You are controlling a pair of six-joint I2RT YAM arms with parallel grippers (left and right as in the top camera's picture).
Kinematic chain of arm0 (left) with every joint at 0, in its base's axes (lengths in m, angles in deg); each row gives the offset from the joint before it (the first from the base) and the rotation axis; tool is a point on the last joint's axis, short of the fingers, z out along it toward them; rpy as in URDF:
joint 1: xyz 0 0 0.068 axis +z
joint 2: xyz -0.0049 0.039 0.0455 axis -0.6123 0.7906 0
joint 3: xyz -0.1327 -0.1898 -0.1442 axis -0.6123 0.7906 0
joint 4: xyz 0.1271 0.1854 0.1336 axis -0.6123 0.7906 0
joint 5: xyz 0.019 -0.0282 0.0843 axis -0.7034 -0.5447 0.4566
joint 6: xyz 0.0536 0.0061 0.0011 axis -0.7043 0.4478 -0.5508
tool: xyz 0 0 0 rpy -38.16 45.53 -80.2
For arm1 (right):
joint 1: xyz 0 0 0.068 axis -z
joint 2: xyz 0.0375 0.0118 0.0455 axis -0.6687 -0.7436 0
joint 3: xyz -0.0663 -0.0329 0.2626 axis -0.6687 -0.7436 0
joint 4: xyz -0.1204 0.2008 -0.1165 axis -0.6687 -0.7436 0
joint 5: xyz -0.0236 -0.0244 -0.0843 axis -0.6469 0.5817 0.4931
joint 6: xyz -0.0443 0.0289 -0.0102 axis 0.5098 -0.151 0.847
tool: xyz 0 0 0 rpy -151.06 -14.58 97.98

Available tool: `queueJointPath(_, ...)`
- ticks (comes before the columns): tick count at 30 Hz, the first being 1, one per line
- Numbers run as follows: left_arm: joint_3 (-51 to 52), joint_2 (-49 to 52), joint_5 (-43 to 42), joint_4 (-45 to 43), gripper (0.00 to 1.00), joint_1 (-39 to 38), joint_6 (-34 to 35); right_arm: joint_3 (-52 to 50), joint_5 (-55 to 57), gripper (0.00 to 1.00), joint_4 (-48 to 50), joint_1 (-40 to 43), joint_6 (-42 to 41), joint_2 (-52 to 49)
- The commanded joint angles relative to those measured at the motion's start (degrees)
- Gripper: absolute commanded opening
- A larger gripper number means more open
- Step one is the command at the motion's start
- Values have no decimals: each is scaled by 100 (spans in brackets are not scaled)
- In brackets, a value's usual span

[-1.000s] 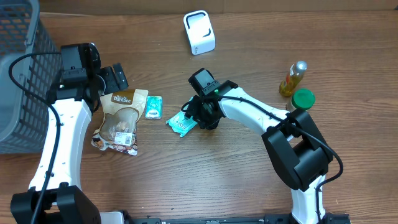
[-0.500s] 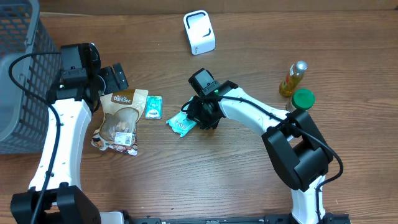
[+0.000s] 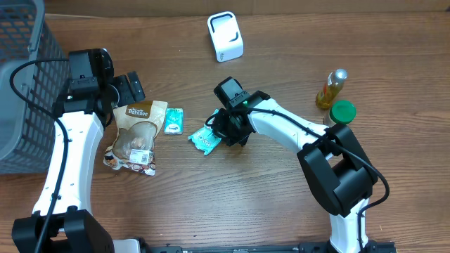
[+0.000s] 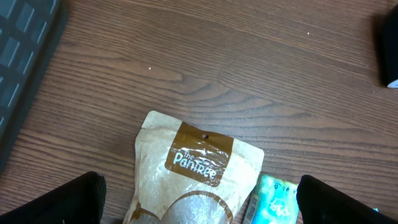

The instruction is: Scan the item barcode

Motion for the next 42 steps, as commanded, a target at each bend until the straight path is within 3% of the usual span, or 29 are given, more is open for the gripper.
queueJointPath(1, -39, 20, -20, -7, 100, -13, -28, -153, 214, 9, -68, -11, 4, -52)
queueJointPath(42, -39, 20, -22, -7, 100, 4, -28, -76, 2, 4, -44, -11, 4, 2)
